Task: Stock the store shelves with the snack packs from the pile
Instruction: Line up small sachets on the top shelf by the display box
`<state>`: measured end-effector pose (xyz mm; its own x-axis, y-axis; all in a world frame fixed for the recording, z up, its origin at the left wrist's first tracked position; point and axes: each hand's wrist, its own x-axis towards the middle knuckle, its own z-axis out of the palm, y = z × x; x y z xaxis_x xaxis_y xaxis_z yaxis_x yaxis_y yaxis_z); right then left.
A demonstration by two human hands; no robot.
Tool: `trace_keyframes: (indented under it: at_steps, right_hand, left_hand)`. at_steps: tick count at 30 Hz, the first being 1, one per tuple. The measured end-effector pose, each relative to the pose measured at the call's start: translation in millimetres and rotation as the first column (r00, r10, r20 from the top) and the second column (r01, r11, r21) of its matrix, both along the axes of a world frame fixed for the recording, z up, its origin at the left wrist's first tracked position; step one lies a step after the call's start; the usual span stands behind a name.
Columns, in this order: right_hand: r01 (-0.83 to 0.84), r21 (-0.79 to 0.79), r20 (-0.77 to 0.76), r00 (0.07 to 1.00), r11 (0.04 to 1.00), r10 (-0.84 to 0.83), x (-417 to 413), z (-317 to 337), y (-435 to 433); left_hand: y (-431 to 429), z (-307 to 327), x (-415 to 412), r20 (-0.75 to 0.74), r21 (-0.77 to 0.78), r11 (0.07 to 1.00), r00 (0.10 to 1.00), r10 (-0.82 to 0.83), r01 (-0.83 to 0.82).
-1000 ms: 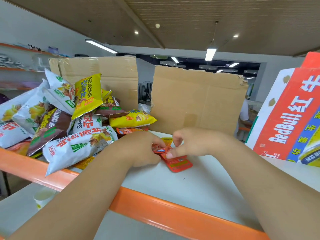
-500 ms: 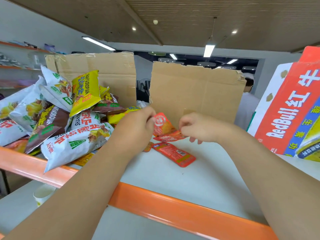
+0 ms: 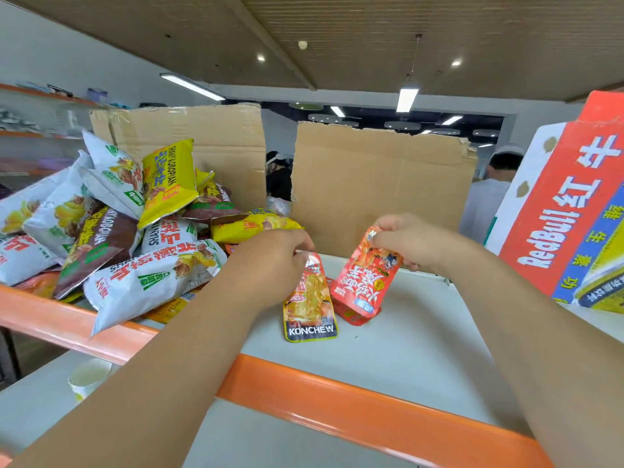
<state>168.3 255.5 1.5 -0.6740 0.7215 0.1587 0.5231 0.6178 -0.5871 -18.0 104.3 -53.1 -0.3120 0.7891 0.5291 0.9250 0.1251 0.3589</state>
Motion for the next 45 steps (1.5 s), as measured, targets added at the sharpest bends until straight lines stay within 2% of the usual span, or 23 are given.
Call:
trace_keyframes:
  at_steps: [2,5,8,9,11,14,18,20,23,26,30,37,45]
  right_hand:
    - [0.023,0.042,0.101,0.995,0.999,-0.027,1,-4,3]
    - [0.089,0.166,0.253,0.959,0.982,-0.13,2,-5,6]
    - [-0.02,0.266,0.423,0.901,0.964,-0.098,4,-3,3]
    - [-0.094,0.251,0.502,0.863,0.963,-0.047,4,-4,0]
    - [-0.181,0.117,0.629,0.774,0.977,0.068,1,-5,-10]
    - [-0.184,0.04,0.753,0.651,0.982,0.091,-3,-2,-23]
    - [-0.149,0.198,0.794,0.604,0.969,-0.069,-2,2,-15]
    - [-0.12,0.203,0.787,0.611,0.972,-0.089,-1,-2,-8]
    - [-0.087,0.128,0.741,0.671,0.988,-0.037,-1,-6,-1]
    - [-0.103,0.14,0.736,0.676,0.985,-0.034,-3,-6,0]
    - [-0.106,0.124,0.727,0.687,0.987,-0.018,-3,-6,-2]
    - [-0.08,0.099,0.65,0.76,0.992,-0.004,1,-6,-4]
    - [-0.004,0.27,0.501,0.854,0.963,-0.137,43,24,-10]
  left_hand:
    - [-1,-1,2,-0.054,-0.066,0.998,0.999,-0.007,0.004]
    - [-4,-1,4,-0.14,-0.061,0.997,0.99,0.031,-0.04]
    - [-5,-1,8,-0.187,-0.122,0.99,0.981,0.054,-0.077]
    - [-4,-2,9,-0.189,-0.161,0.984,0.981,0.04,-0.071]
    - [-4,-2,10,-0.187,-0.236,0.971,0.982,-0.001,-0.043]
    - [-6,-2,12,-0.173,-0.31,0.951,0.983,-0.055,-0.001]
    - [-10,1,20,-0.109,-0.323,0.94,0.982,-0.152,0.11]
    - [-12,2,24,-0.12,-0.326,0.938,0.979,-0.163,0.116]
    - [-13,2,28,-0.137,-0.359,0.929,0.98,-0.144,0.086]
    - [-12,0,29,-0.101,-0.359,0.927,0.983,-0.155,0.11]
    - [-11,1,24,-0.09,-0.316,0.942,0.985,-0.148,0.113]
    - [-11,1,21,-0.127,-0.182,0.976,0.982,-0.141,0.117]
    - [-10,19,41,-0.204,-0.152,0.981,0.967,-0.153,0.123]
